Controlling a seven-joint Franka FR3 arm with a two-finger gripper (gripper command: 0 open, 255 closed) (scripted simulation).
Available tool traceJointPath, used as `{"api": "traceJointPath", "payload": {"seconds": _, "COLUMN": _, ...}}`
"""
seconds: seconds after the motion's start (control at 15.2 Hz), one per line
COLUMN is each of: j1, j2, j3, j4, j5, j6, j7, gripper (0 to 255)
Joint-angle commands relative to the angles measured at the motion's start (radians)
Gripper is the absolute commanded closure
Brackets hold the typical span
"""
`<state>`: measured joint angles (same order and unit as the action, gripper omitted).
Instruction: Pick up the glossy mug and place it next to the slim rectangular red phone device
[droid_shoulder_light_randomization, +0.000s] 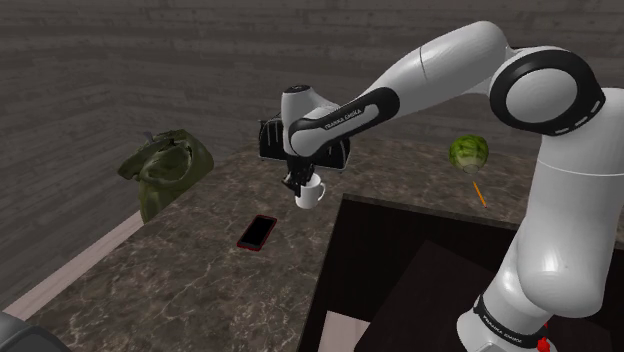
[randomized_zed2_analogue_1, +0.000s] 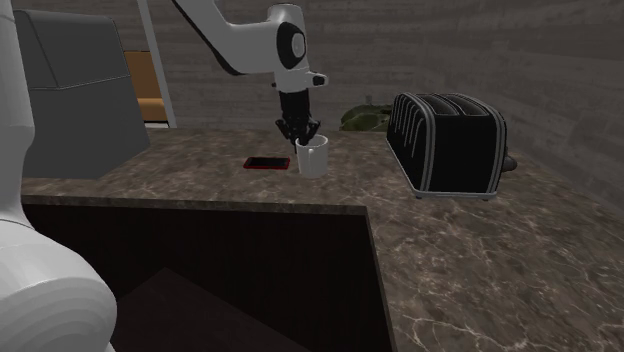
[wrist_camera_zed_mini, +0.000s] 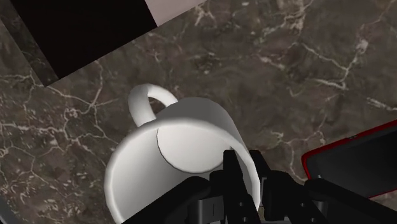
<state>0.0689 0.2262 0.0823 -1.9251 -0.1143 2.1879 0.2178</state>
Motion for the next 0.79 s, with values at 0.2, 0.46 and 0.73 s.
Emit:
{"api": "traceJointPath", "payload": {"seconds": 0.2, "j1": -0.001, "j2": 0.018, "j3": -0.002, "j4": -0.019, "j5": -0.004, "j6": 0.037, "j7": 0.003, "gripper": 255}}
{"api": "traceJointPath", "payload": {"seconds": 0.46, "j1": -0.001, "j2": 0.018, "j3": -0.002, "j4": -0.019, "j5": -0.004, "j6": 0.037, "j7": 0.003, "gripper": 255}}
{"api": "traceJointPath", "payload": {"seconds": 0.73, "j1": -0.001, "j2": 0.018, "j3": -0.002, "j4": -0.019, "j5": -0.004, "j6": 0.038, "j7": 0.003, "gripper": 0}}
